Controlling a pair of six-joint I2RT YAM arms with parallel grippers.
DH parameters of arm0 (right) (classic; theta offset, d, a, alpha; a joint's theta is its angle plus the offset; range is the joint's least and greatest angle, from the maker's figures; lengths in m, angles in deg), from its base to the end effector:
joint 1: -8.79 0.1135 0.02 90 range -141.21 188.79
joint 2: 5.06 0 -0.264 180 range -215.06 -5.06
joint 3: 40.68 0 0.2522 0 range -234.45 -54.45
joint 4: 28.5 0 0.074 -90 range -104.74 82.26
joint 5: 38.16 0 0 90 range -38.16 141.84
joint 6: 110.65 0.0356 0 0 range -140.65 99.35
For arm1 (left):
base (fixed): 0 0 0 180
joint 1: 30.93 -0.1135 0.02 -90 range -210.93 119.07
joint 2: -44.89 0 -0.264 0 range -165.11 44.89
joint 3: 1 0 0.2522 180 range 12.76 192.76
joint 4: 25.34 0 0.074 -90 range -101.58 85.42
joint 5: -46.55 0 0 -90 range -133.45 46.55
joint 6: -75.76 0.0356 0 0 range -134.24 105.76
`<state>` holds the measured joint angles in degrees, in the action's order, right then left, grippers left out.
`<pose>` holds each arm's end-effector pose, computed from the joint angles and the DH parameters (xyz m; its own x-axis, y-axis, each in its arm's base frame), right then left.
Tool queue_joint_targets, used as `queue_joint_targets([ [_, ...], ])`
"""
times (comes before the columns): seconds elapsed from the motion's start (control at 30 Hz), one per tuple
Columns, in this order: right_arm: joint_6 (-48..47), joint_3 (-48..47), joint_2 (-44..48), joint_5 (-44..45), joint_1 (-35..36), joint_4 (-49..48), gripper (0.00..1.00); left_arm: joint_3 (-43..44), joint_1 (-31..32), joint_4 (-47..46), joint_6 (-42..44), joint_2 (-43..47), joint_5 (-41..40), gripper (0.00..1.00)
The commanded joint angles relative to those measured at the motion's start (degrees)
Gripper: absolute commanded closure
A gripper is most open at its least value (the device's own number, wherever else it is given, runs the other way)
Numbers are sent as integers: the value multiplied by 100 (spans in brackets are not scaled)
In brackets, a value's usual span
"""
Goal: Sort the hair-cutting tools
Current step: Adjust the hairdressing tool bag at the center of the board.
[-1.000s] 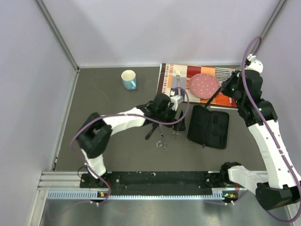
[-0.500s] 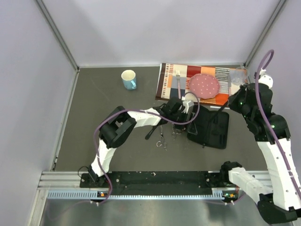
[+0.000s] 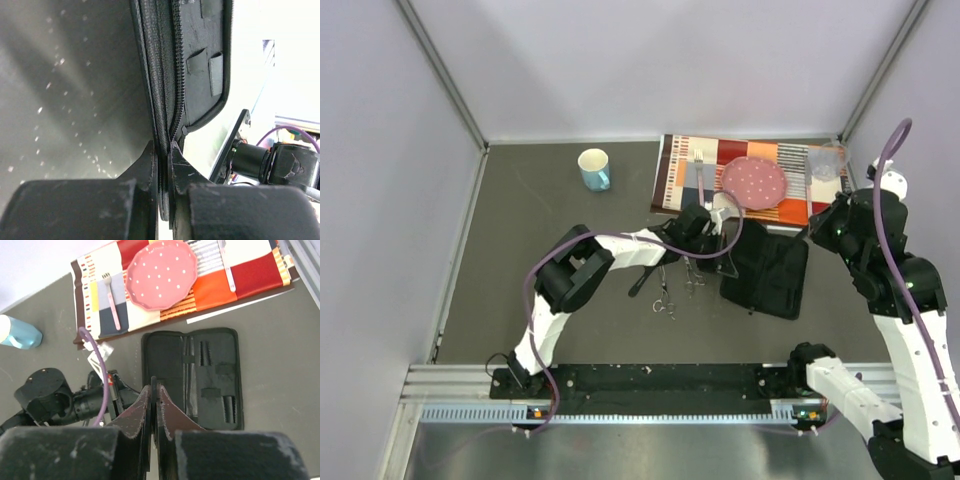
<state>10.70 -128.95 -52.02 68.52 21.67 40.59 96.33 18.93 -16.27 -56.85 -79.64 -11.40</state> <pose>0.1240 0.0179 0.4226 -0.3703 0.4266 -0.8252 0.2654 0.8999 0.3461 0.2937 -0.3776 0.1541 -0.9061 0.1844 -0.3808 0.4217 0.4676 -0.7769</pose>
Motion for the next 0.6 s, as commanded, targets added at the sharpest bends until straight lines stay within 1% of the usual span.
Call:
queue_joint_targets([
  [0.0, 81, 93, 29, -51, -14, -5, 100, -752, -65, -453, -352, 850, -594, 100],
  [0.07, 134, 181, 29, -87, -14, -5, 100, -1034, -82, -742, -685, 1254, -893, 100],
  [0.13, 152, 295, 38, -192, -14, -5, 100, -1325, -82, -779, -941, 1579, -1278, 100],
  [0.17, 187, 330, 38, -218, -14, -5, 100, -1413, -74, -814, -1238, 1651, -1368, 100],
  [0.23, 213, 444, 64, -341, -14, -5, 100, -1606, -74, -920, -1573, 1809, -1543, 100],
  [0.27, 257, 489, 125, -385, -14, -5, 100, -1651, -65, -972, -1879, 1827, -1666, 100],
  [0.33, 292, 664, 204, -438, -5, -22, 100, -1730, 5, -1034, -2136, 1845, -1851, 100],
  [0.37, 318, 743, 257, -412, -14, -14, 100, -1721, 58, -964, -2320, 1845, -2174, 100],
  [0.43, 371, 1032, 424, -385, -14, -66, 100, -1677, 225, -701, -2505, 1775, -2492, 100],
  [0.5, 442, 1244, 634, -508, -14, -162, 100, -1677, 409, -516, -2927, 1661, -2860, 100],
  [0.57, 503, 1543, 784, -579, -14, -294, 100, -1747, 532, -559, -3374, 1607, -3029, 100],
])
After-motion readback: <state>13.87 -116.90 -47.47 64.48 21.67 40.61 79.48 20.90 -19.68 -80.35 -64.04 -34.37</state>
